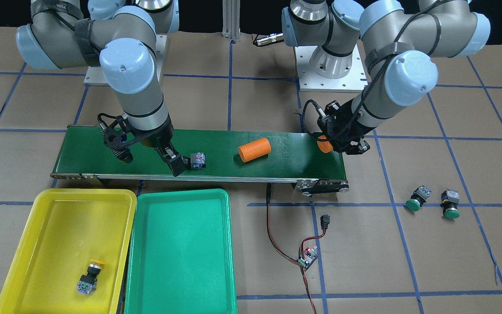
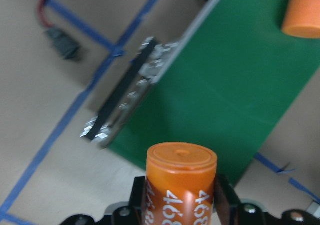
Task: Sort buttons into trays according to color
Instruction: 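Place a second orange cylinder on the belt while the right gripper reaches the belt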
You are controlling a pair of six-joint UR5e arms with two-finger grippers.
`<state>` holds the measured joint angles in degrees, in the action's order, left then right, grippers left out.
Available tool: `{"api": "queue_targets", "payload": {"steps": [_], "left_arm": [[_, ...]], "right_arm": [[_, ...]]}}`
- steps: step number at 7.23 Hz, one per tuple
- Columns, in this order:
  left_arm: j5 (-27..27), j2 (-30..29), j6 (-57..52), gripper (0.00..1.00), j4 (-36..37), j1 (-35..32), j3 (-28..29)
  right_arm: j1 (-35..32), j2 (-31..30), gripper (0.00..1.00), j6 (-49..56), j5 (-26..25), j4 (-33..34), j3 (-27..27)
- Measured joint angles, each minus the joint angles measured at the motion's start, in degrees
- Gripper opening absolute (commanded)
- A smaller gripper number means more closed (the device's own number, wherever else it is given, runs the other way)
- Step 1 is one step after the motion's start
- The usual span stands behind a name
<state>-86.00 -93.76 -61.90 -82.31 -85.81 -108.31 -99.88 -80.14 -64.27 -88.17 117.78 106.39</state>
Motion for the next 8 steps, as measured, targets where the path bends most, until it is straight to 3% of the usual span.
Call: {"api": "queue_targets", "payload": {"steps": [2, 3, 5, 7, 8], "left_arm": [[0.0, 0.5, 1.1, 0.00, 6.4, -2.0, -5.2], [0.0, -0.3, 2.4, 0.98, 11.2, -2.3, -7.8], [0.5, -0.8, 5.5, 1.00, 16.1, -2.5, -10.2], [0.5, 0.2, 6.0, 1.00, 16.4, -2.2, -9.6], [0.3, 0.3, 5.7, 1.00, 15.7, -1.5, -7.4]], "right_arm": [[-0.2, 0.4, 1.00, -1.9, 0.1, -0.2, 0.9], [-0.2, 0.8, 1.00, -2.0, 0.2, -0.2, 1.4], [-0.2, 2.1, 1.00, -2.2, 0.2, -0.2, 1.8], [-0.2, 3.3, 1.00, -2.8, 0.1, -0.2, 2.0], [-0.2, 3.7, 0.84, -3.0, 0.1, -0.3, 2.3]]}}
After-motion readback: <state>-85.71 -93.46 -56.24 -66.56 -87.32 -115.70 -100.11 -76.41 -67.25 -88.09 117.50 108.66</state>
